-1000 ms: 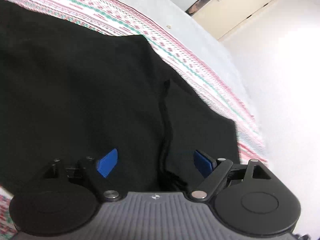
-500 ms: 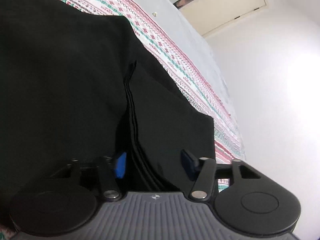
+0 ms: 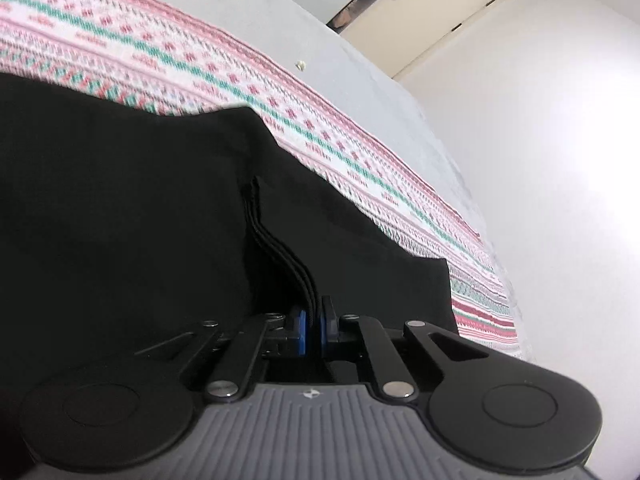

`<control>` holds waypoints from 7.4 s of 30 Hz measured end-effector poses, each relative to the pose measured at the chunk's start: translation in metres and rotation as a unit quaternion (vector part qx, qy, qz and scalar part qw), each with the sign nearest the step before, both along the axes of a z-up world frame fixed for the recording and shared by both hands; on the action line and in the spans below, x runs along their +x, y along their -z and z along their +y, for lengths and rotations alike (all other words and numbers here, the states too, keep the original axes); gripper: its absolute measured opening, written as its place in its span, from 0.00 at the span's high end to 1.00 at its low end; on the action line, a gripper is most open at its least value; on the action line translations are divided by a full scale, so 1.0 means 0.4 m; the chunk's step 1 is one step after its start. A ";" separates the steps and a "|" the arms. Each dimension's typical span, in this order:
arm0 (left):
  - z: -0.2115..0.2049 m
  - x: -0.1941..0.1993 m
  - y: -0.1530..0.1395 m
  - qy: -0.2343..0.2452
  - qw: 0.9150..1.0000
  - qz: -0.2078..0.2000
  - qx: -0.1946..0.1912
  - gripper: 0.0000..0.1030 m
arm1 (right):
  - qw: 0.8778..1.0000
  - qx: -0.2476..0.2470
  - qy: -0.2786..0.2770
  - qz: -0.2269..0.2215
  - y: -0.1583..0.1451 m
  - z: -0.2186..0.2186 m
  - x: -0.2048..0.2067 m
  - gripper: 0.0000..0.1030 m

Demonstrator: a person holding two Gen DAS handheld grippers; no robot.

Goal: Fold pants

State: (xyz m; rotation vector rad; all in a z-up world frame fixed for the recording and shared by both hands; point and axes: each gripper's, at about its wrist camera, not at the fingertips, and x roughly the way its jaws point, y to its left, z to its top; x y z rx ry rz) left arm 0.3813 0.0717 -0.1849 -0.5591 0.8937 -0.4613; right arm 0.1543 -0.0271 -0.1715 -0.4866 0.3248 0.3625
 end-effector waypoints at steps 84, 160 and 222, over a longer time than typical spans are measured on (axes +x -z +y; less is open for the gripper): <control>-0.141 -0.300 -0.039 0.058 0.943 -0.047 0.323 0.52 | 0.962 0.074 0.063 0.254 -0.020 -0.343 0.083 0.88; -1.146 0.039 -0.113 0.072 0.965 -0.086 0.239 0.79 | 0.805 0.433 0.319 0.251 -0.073 -1.054 0.002 0.91; -0.717 -0.537 -0.047 0.006 0.904 -0.178 0.389 0.09 | 0.713 0.541 0.309 0.320 0.016 -1.258 -0.039 0.68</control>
